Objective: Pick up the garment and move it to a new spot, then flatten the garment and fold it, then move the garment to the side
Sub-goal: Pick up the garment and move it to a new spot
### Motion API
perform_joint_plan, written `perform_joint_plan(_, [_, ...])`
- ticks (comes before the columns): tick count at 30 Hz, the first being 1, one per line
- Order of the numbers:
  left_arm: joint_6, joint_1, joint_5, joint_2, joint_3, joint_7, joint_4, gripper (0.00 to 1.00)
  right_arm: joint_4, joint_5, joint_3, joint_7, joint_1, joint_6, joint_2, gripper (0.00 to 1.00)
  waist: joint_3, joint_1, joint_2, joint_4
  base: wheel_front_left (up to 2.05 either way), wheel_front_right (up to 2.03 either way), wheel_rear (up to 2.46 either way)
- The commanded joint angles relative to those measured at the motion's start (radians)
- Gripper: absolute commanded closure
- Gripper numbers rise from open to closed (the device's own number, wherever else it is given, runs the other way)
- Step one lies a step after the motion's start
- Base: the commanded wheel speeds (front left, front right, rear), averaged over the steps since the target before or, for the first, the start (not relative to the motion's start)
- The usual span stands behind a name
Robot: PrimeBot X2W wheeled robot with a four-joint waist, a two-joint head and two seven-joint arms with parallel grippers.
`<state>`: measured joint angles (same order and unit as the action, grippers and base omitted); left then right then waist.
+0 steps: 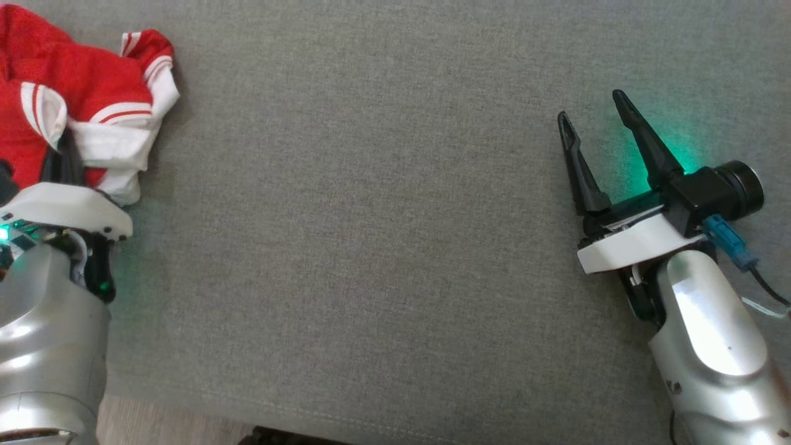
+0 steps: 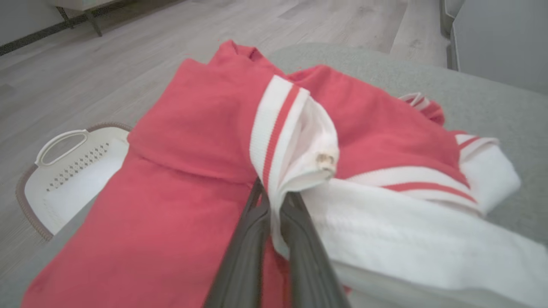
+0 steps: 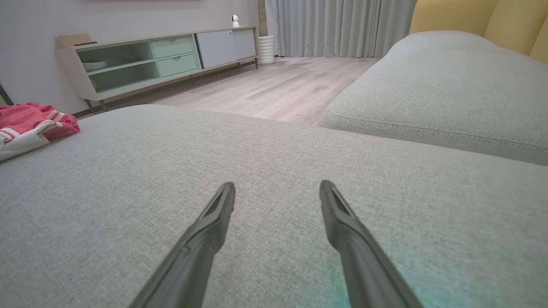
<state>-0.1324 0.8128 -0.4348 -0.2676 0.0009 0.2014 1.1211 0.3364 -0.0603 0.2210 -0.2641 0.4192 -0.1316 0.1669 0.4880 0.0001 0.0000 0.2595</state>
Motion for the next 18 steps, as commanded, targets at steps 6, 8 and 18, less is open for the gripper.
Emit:
perform_joint_plan(6, [0.002,0.035,-0.003,-0.128,-0.053,0.051,-0.105,1.00,0.030,-0.013,0.003,0.002,-0.049,0.001,-0.028,0.00,-0.080,-0.0001,0.0000,-0.011,0.00,0.00,0.00])
perform_joint_plan(8, [0.002,0.054,0.012,-0.158,-0.079,0.057,-0.166,1.00,0.035,-0.019,0.000,0.002,-0.058,0.001,-0.042,0.00,-0.113,-0.0001,0.0000,-0.020,0.00,0.00,0.00])
perform_joint_plan(18, [0.002,0.066,0.032,-0.179,-0.214,0.060,-0.543,1.00,0.059,-0.062,-0.016,0.002,-0.117,0.001,-0.100,0.00,-0.265,-0.0001,0.0000,-0.155,0.00,0.00,0.00])
